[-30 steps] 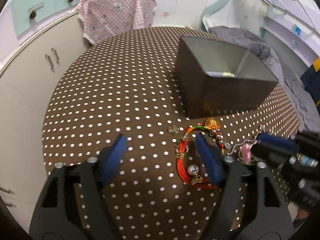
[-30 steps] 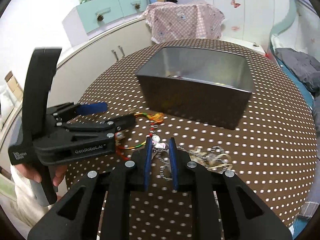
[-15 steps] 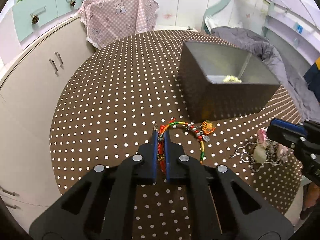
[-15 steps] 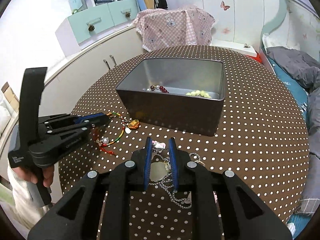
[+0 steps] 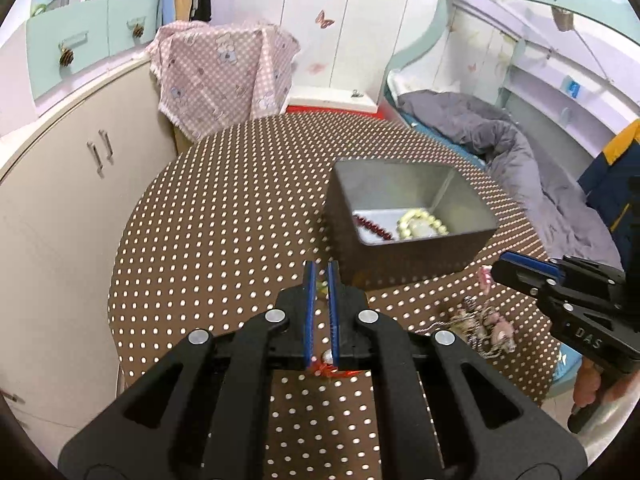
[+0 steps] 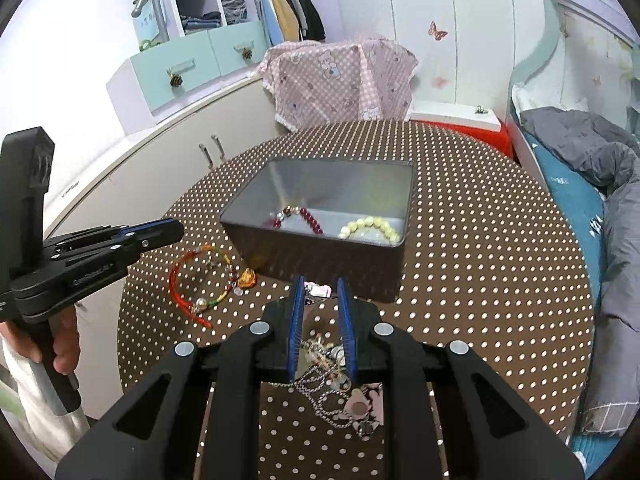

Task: Organize jewelry
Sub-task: 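Lift the silver chain with the right tool while the left tool regrips the cord bracelet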

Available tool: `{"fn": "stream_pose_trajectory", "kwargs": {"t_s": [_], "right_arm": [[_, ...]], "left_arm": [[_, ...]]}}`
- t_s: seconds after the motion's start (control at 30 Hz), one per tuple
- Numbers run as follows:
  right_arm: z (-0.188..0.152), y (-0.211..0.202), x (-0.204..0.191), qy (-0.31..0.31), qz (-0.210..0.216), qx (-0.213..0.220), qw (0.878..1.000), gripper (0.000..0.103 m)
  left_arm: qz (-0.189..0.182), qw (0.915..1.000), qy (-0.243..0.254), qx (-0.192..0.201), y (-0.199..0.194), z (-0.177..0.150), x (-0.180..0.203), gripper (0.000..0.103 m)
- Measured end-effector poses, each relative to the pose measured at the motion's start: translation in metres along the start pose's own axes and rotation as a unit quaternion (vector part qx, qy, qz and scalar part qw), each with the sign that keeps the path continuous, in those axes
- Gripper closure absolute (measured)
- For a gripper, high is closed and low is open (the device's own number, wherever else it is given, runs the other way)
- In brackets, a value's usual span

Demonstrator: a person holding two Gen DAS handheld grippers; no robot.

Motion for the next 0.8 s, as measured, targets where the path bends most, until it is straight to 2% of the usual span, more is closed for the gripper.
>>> {"fn": "stream_pose_trajectory", "kwargs": {"t_s": [0.1, 0.37, 0.43, 0.5, 0.57, 0.73, 0.8], "right_arm": [[0.007, -0.004, 0.002, -0.002, -0.003, 0.010, 1.000, 0.088], [0.009, -0.008, 0.004, -0.004, -0.006, 0.019, 1.000, 0.088], [0.007, -0.007, 0.004, -0.003, -0.005, 0.016, 1.000, 0.088], [0.006, -0.006, 0.004, -0.002, -0.004, 0.013, 1.000, 0.088], [0.005, -0.004, 0.002, -0.002, -0.002, 0.010, 1.000, 0.088], [0.002, 0.003, -0.001, -0.006, 0.002, -0.002, 1.000, 0.088], [0.003, 0.005, -0.004, -0.008, 0.005, -0.007, 1.000, 0.088]], "left_arm": [[-0.008, 0.9999, 0.008, 0.011, -0.006, 0.007, 0.006, 0.097], [0.005, 0.9999, -0.004, 0.010, -0.007, 0.004, -0.007, 0.097], [0.021, 0.9997, 0.002, 0.011, -0.007, 0.000, -0.013, 0.096], [0.028, 0.9996, 0.007, -0.005, -0.002, -0.010, -0.019, 0.096], [0.031, 0.9990, -0.013, -0.029, 0.006, -0.023, -0.030, 0.096], [0.010, 0.9920, -0.082, -0.095, 0.033, -0.053, -0.052, 0.096], [0.014, 0.9919, -0.079, -0.098, 0.036, -0.056, -0.052, 0.095]]}}
Point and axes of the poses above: each gripper's, at about its wrist camera, not at the fingertips, and y roughly the way its jaws point, x to its right, z to its top, the point moved 8 cm from there along y, roughly the way its jaws point, and after that the axes turned 5 degrees about -z, right-handed, at the moved point
